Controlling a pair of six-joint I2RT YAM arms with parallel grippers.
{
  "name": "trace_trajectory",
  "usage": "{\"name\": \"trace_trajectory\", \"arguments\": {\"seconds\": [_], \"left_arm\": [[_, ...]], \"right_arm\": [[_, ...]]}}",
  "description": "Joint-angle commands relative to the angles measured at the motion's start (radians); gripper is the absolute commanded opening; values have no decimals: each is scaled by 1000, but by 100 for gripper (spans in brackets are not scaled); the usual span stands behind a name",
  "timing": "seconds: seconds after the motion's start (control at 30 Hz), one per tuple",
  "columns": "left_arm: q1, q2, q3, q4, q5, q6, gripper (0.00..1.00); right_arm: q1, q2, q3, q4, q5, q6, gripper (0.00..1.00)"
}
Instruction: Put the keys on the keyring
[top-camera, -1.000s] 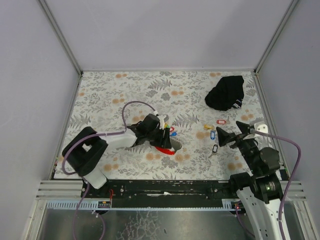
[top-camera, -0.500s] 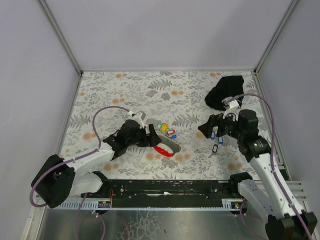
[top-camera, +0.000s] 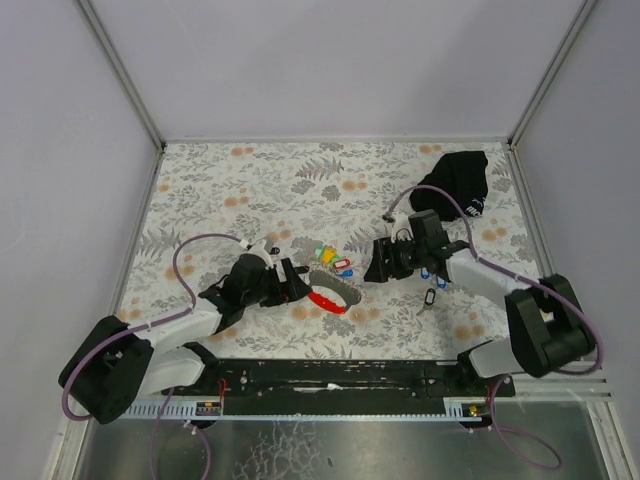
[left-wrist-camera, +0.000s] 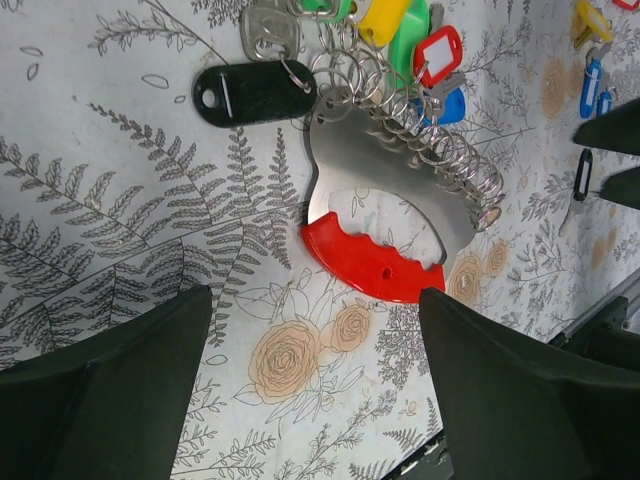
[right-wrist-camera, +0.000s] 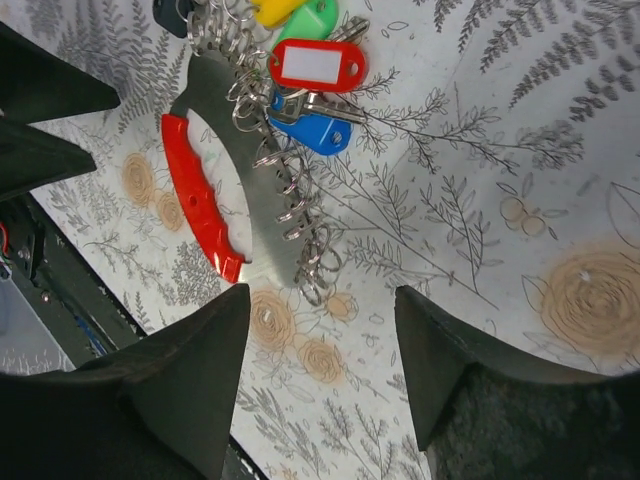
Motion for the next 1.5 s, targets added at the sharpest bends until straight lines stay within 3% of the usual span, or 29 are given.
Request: {"name": "trace_trajectory", "arguments": {"seconds": [0.0,0.57,1.03,1.33,1.47], "left_arm": [[3,-7,-47,154,36,-53,84],[2,81,-52,207,103,-149,83],[3,71,-88,217,94,-233,83],[3,72,-117,265,95,-296,83],[2,80,-155,340,103,-348,82]], "right_arm": [[51,106,78,110,-1,11,66],[156,329,69,255,-33,131,56],[163,339,-46,501,4,348,21],[164,267,-152,780,-34,563,2],[162,256,-186,880,-22,660,0]]}}
